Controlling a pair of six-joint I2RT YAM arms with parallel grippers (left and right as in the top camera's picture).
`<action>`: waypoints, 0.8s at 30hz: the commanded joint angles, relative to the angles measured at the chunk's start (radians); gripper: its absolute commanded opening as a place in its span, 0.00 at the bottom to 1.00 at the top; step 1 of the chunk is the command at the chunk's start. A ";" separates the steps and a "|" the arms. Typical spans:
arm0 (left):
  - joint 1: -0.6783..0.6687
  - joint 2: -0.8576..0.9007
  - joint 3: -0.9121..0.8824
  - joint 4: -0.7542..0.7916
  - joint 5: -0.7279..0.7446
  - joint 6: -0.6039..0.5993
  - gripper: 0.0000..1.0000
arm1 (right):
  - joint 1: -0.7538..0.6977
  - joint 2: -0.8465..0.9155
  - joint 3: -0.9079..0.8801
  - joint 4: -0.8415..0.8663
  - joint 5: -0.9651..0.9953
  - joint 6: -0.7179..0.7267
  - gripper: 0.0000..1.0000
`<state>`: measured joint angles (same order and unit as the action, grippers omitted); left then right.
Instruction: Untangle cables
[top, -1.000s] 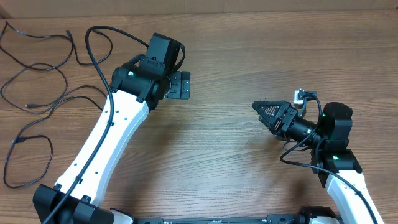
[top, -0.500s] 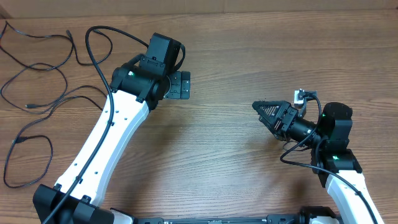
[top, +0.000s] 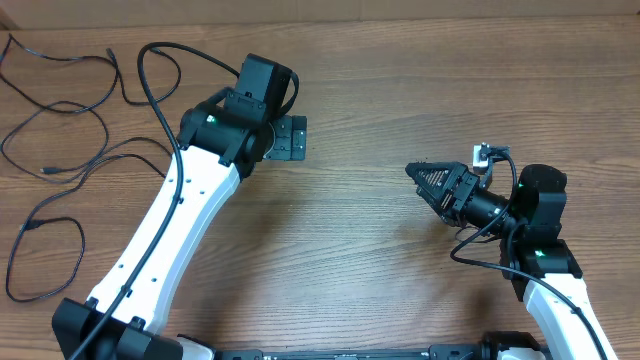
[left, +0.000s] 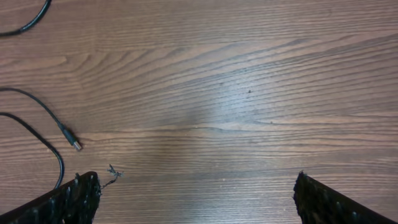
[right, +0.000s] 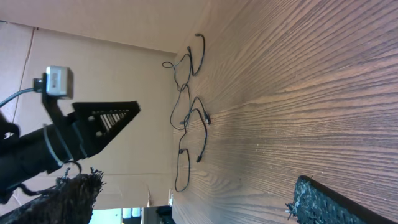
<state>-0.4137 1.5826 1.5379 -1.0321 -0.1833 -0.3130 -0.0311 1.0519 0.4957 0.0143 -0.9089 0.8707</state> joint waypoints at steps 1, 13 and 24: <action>-0.032 -0.080 0.017 -0.003 -0.029 0.029 1.00 | -0.001 -0.007 0.008 0.005 0.004 -0.008 1.00; -0.045 -0.275 0.016 0.109 -0.124 0.031 1.00 | -0.001 -0.007 0.008 0.005 0.004 -0.008 1.00; -0.019 -0.430 -0.092 0.348 -0.123 0.086 1.00 | -0.001 -0.007 0.008 0.005 0.004 -0.008 1.00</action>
<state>-0.4538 1.2072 1.5074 -0.7464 -0.2955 -0.2577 -0.0311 1.0519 0.4957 0.0143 -0.9089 0.8707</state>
